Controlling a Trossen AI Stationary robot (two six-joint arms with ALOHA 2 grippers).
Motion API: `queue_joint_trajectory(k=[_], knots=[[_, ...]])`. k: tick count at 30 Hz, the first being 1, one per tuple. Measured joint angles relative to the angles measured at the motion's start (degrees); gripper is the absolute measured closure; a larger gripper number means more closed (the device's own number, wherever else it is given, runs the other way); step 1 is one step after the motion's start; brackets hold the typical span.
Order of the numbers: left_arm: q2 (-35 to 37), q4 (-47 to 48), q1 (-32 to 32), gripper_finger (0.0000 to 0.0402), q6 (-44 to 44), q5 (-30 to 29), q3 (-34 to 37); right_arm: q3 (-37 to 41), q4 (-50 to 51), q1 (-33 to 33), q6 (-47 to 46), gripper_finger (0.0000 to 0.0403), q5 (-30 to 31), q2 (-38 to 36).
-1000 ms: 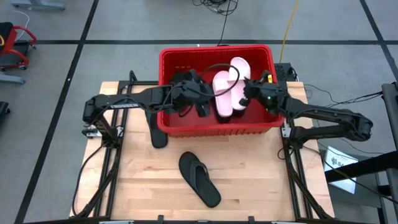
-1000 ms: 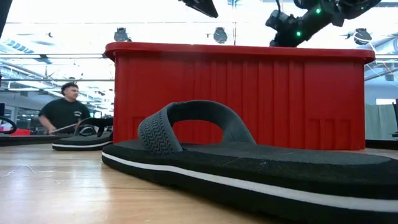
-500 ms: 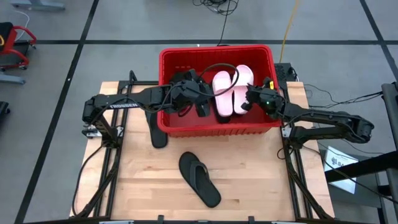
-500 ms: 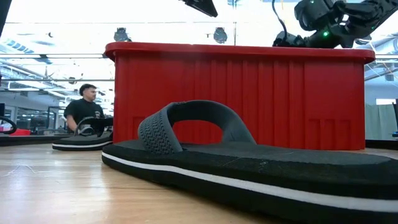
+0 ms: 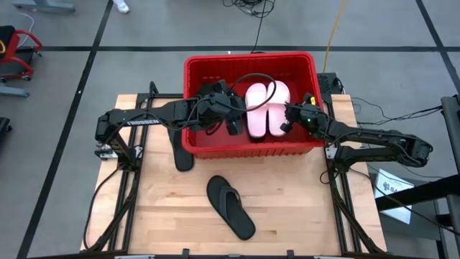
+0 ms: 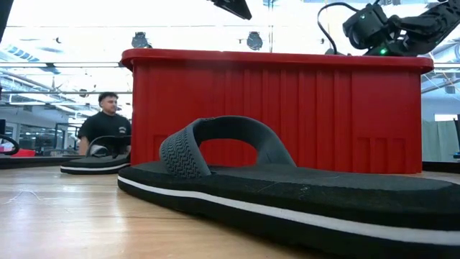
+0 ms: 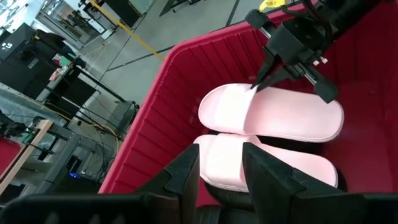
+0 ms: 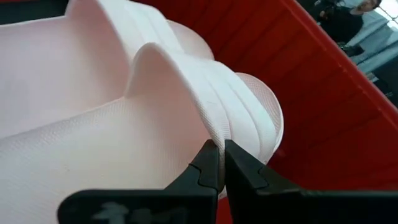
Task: Pick and place slides into bin
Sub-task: Stack the pink slide on top of the black slide in the red bin
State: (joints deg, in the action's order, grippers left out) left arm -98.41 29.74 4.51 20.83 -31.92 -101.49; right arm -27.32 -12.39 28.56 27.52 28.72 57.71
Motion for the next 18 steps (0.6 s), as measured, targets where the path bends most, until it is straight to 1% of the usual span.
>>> queue_joint_trajectory(k=[3, 5, 10, 15, 18], knots=[[0.0, 0.0, 0.0, 0.0273, 0.0, 0.2, 0.0, 0.2, 0.1, 0.0, 0.9, 0.0402, -1.9, 0.0], [0.0, 0.0, 0.0, 0.0273, 0.0, 0.2, 0.0, 0.2, 0.3, 0.0, 2.0, 0.0402, -1.9, 0.0], [0.0, 0.0, 0.0, 0.0273, 0.0, 0.2, 0.0, 0.2, -0.5, 0.0, 4.1, 0.0402, 2.4, -0.2], [0.0, 0.0, 0.0, 0.0273, 0.0, 0.2, 0.0, 0.3, -5.2, 0.0, 5.9, 0.0402, 2.3, -2.4], [0.0, 0.0, 0.0, 0.0273, 0.0, 0.2, 0.0, 0.3, -4.8, 0.0, 6.8, 0.0402, 2.5, -4.2]])
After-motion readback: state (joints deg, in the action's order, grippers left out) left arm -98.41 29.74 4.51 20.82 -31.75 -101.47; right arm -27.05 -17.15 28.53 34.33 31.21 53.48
